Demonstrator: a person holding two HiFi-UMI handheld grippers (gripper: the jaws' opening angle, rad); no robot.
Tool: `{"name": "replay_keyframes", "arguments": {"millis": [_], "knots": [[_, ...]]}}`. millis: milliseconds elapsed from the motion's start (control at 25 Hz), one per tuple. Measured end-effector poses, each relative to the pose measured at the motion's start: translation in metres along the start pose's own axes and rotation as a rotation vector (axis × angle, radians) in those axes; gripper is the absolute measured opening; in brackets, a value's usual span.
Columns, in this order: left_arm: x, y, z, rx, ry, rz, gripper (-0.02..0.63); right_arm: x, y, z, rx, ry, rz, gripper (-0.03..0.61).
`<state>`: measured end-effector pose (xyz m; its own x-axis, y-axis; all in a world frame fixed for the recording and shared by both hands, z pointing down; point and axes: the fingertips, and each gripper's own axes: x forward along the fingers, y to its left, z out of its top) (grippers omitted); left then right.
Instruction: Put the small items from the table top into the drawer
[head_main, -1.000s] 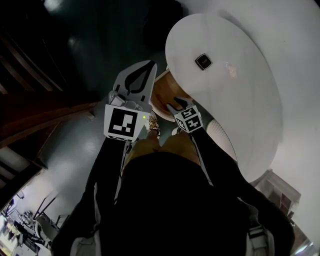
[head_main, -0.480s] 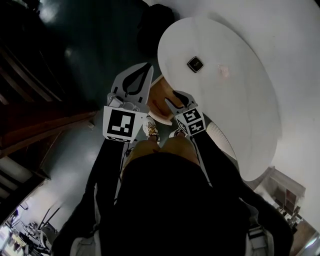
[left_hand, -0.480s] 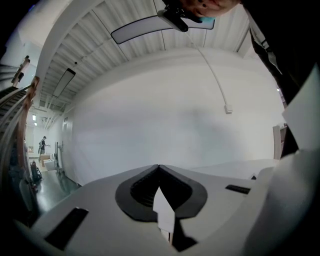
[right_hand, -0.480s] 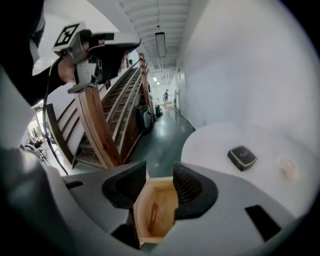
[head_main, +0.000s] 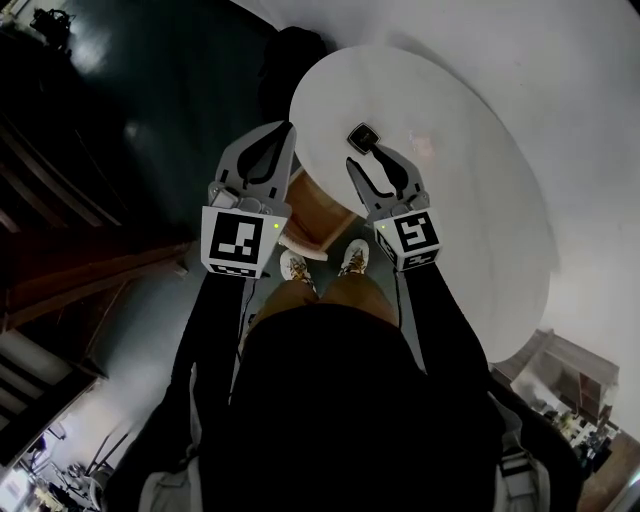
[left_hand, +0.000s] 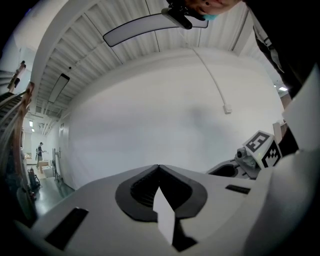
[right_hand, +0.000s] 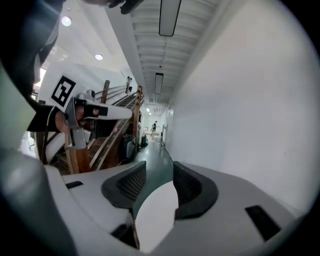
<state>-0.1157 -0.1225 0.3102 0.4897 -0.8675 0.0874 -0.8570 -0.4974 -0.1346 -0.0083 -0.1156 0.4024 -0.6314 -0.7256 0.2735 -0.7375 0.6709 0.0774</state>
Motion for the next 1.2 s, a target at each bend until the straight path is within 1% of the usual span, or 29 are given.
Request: {"name": "replay_keyframes", "arguments": {"millis": [120,280,400,560,600,720,800,920,1000,1120,1200], "knots": [[0.010,-0.003,0.005,0.008,0.002,0.006,0.014,-0.009,-0.017,0.026,-0.013,-0.059,-0.013,0.184],[0.023,-0.010,0.015,0.010,-0.001,0.011,0.014,-0.023,-0.035,0.053,-0.064,-0.115,-0.018,0.187],[0.033,-0.015,0.019,0.022,-0.001,0.010,0.014,-0.026,-0.048,0.051,-0.073,-0.105,-0.024,0.188],[0.040,-0.017,0.022,0.014,-0.004,0.007,0.014,-0.023,-0.054,0.043,-0.050,-0.069,-0.013,0.189],[0.041,-0.018,0.021,0.012,-0.002,0.007,0.014,-0.020,-0.055,0.035,-0.043,-0.052,-0.003,0.190],[0.045,-0.020,0.016,0.006,0.012,0.009,0.014,-0.005,-0.058,0.010,-0.021,0.020,0.053,0.227],[0.047,-0.022,0.013,-0.008,0.023,0.010,0.014,0.008,-0.058,-0.013,-0.032,0.093,0.108,0.276],[0.047,-0.019,0.008,-0.026,0.037,0.027,0.014,0.028,-0.062,-0.054,-0.044,0.215,0.173,0.321],[0.048,-0.017,0.002,-0.031,0.055,0.042,0.014,0.042,-0.070,-0.082,-0.040,0.282,0.192,0.332],[0.047,-0.015,-0.007,-0.035,0.084,0.060,0.014,0.061,-0.082,-0.121,-0.059,0.374,0.195,0.341],[0.043,-0.011,-0.013,-0.044,0.100,0.076,0.014,0.072,-0.082,-0.146,-0.051,0.441,0.225,0.344]]}}
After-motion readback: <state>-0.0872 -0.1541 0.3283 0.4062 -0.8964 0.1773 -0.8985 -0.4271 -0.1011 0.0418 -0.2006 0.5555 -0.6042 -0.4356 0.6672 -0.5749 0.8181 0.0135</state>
